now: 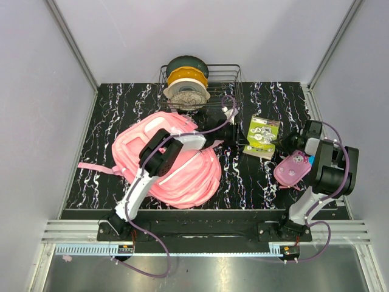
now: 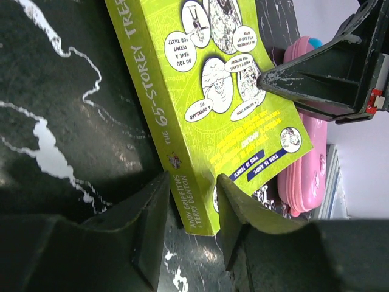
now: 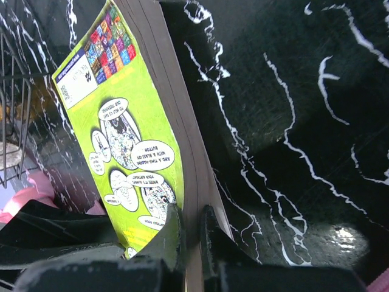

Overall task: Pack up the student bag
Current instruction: Pick up the book from the center of the board.

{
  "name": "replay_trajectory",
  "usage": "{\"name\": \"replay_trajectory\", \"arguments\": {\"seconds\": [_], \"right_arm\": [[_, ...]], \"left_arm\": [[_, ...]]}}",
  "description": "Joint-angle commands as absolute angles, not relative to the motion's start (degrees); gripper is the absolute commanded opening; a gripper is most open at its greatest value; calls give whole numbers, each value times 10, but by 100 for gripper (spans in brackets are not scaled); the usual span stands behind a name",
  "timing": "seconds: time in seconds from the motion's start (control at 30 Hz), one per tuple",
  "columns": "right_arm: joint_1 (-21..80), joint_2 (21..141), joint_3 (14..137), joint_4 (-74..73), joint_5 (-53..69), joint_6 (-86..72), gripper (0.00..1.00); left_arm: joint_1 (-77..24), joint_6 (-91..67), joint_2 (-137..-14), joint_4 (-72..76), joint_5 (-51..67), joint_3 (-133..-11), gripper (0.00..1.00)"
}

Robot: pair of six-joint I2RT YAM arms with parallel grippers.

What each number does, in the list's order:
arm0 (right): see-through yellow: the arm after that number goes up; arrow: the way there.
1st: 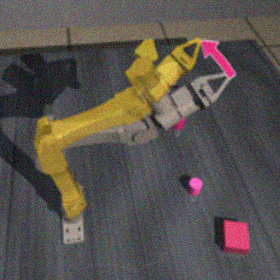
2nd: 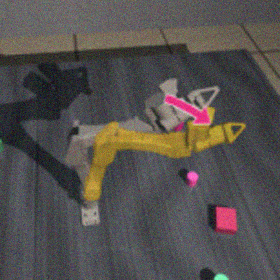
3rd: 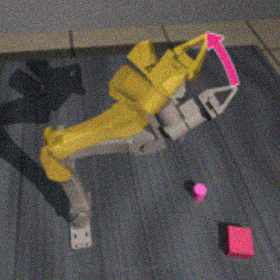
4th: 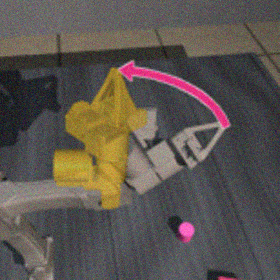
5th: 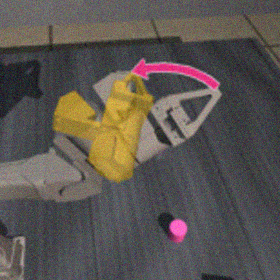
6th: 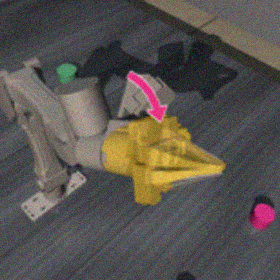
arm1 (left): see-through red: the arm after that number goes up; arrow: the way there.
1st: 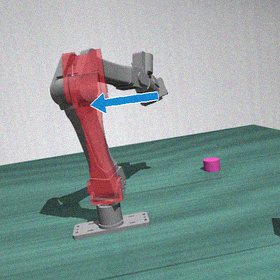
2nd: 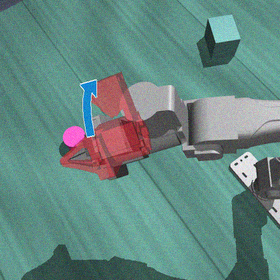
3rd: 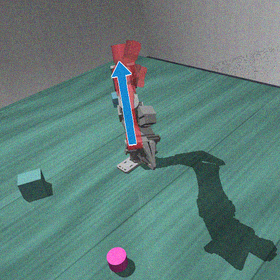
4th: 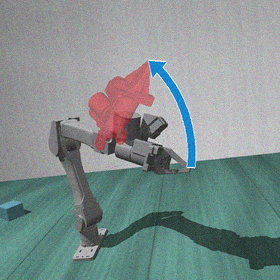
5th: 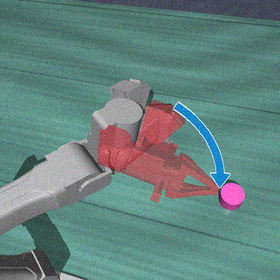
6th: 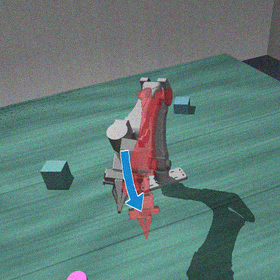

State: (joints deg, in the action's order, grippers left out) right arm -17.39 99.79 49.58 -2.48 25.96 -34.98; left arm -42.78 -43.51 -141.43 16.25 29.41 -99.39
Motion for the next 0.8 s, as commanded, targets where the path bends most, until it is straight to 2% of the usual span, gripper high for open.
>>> {"name": "replay_trajectory", "arguments": {"seconds": [0.0, 0.13, 0.17, 0.2, 0.23, 0.33, 0.77], "right_arm": [[-155, 997, 470, -43, 338, -345, 0], [-155, 984, 457, -26, 374, -350, 0], [-155, 976, 454, -25, 378, -352, 0], [-155, 969, 450, -24, 376, -357, 0], [-155, 964, 445, -20, 376, -361, 0], [-155, 951, 445, -16, 412, -373, 0], [-170, 959, 403, 70, 481, -445, 0]], "left_arm": [[-454, -452, -1353, 187, 328, -966, 40], [-454, -445, -1330, 177, 316, -944, 40], [-454, -439, -1319, 173, 315, -940, 44], [-454, -434, -1313, 170, 308, -936, 65], [-454, -430, -1306, 162, 300, -927, 72], [-451, -410, -1287, 144, 288, -928, 80], [-442, -426, -1295, 164, 279, -906, 85]]}}
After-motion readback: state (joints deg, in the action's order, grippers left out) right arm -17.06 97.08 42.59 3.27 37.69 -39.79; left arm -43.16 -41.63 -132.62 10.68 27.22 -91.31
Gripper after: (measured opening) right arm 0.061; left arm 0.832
